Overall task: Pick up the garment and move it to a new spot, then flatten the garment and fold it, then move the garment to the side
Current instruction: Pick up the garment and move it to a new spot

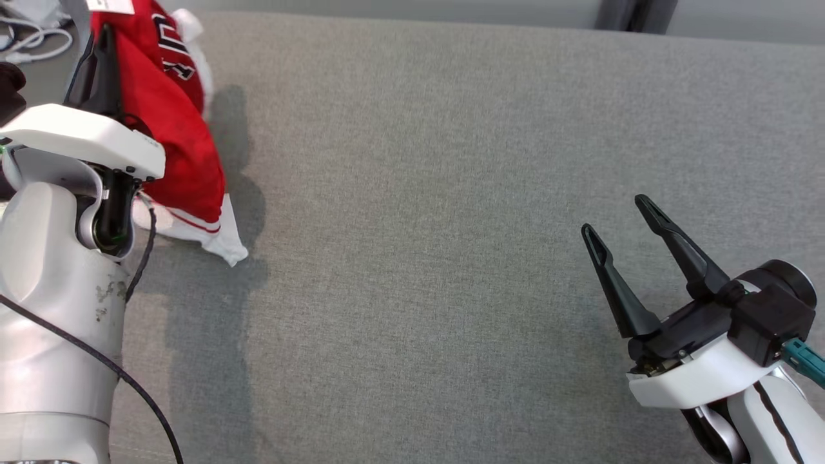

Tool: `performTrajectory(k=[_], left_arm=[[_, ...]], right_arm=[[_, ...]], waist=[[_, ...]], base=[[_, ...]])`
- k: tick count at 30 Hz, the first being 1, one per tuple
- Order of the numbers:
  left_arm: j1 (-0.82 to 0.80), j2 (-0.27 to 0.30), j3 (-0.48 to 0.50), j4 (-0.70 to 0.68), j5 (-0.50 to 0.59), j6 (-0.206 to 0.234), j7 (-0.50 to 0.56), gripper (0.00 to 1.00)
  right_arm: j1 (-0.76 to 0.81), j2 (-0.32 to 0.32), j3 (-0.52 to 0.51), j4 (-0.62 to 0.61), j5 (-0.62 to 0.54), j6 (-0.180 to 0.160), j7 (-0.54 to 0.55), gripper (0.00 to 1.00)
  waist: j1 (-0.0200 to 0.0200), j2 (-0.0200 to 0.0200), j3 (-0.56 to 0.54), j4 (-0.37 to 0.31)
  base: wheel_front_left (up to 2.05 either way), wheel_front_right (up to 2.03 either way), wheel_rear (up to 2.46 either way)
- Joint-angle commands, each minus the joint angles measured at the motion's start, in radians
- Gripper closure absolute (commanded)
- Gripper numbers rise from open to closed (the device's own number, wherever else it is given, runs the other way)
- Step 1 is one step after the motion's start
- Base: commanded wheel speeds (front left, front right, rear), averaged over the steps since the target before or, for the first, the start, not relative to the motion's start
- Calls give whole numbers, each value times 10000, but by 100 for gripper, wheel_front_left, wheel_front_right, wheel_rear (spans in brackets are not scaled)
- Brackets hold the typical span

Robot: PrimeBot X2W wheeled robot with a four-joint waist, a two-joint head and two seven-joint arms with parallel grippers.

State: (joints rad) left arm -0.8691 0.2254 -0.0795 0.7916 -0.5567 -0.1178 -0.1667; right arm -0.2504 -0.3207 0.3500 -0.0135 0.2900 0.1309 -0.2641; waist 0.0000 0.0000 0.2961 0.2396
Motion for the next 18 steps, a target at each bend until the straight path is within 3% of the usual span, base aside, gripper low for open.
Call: performTrajectory(k=[1, 11, 18], left_arm=[[223, -105, -73, -571, -234, -72, 0, 100], [1229, -1031, -830, -3698, -1302, -120, 1295, 100], [1854, -1581, -1585, -5349, -2056, 215, 2154, 100]], right_arm=[[128, 120, -68, 88, -14, -4, -4, 0], [155, 524, -565, 214, -94, -4, -4, 0], [53, 674, -1023, 181, -97, -4, -4, 0]], waist=[[0, 0, -462, -133], [0, 0, -1181, -925], [0, 0, -1217, -1818]], base=[[0, 0, 0], [0, 0, 0], [0, 0, 0]])
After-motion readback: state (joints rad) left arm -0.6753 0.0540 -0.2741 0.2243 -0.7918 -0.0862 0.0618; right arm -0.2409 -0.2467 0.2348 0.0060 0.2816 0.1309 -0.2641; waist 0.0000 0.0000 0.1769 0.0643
